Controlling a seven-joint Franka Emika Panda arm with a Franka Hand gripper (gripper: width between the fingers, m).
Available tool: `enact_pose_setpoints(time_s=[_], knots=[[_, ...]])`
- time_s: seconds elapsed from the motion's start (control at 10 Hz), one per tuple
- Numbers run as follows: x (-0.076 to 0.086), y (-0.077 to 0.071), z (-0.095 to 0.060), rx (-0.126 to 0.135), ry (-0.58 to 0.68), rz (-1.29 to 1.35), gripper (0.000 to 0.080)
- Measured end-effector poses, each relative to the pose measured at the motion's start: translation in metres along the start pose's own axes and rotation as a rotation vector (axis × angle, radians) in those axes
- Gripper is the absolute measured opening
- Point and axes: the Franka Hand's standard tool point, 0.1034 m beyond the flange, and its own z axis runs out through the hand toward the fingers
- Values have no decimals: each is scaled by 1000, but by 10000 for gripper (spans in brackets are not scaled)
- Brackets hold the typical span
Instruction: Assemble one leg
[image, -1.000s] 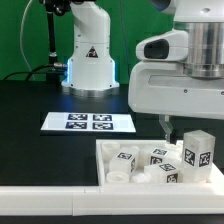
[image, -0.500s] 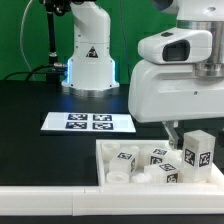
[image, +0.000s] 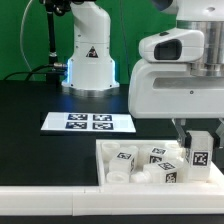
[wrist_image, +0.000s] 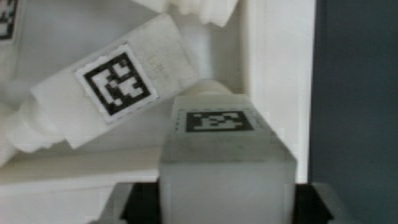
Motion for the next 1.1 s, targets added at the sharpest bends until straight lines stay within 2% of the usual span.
enact_pose_setpoints(time_s=[0.6, 0.8, 1.0, 1.1], knots=[[0, 1, 1, 1, 5, 1089, 287], [-1, 0, 1, 1, 8, 1266, 287], [-1, -1, 1, 8, 1, 1300, 287], [-1, -1, 1, 4, 3, 1193, 525]])
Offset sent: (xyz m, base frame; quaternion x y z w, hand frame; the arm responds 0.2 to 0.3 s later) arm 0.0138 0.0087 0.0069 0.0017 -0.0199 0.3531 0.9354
